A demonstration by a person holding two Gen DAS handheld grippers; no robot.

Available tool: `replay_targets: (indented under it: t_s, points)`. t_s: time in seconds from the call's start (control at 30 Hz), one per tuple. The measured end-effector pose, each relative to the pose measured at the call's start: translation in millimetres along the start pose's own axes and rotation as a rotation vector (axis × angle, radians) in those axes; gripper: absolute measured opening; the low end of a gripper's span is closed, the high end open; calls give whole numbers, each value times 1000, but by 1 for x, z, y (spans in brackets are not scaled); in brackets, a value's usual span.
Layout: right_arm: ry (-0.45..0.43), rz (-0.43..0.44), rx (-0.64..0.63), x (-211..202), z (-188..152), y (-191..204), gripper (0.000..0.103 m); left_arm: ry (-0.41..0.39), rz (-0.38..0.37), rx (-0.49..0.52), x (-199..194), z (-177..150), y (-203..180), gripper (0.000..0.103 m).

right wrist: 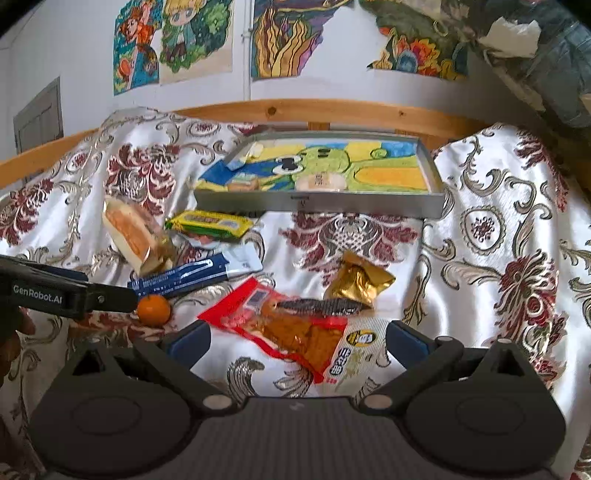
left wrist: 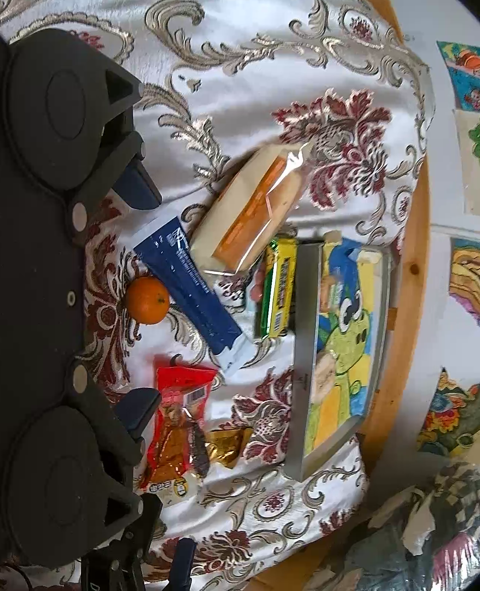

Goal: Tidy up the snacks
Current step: 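Move the right tool toward the red snack packet while the left tool approaches the mandarin orange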

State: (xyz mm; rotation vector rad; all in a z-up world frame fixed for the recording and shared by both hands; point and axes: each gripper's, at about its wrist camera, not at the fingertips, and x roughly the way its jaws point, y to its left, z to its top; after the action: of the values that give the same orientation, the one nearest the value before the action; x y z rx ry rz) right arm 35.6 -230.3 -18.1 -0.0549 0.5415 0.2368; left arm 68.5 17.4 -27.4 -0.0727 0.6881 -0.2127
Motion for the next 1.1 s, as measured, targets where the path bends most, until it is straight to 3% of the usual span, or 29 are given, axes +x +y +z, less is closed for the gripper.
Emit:
replay_targets:
  t_s: [0.43,0.9,1.1]
  points:
    - [101,64,18,43,4,-19,103,74,-37,-19,37,-2,-8,102]
    - [152,145,8,86,10,-36,103,88,-37,-28,60,0,-8,102]
    - [211,301,-36,80,13,-32,103,114,-107,-48,58,-1,-9,102]
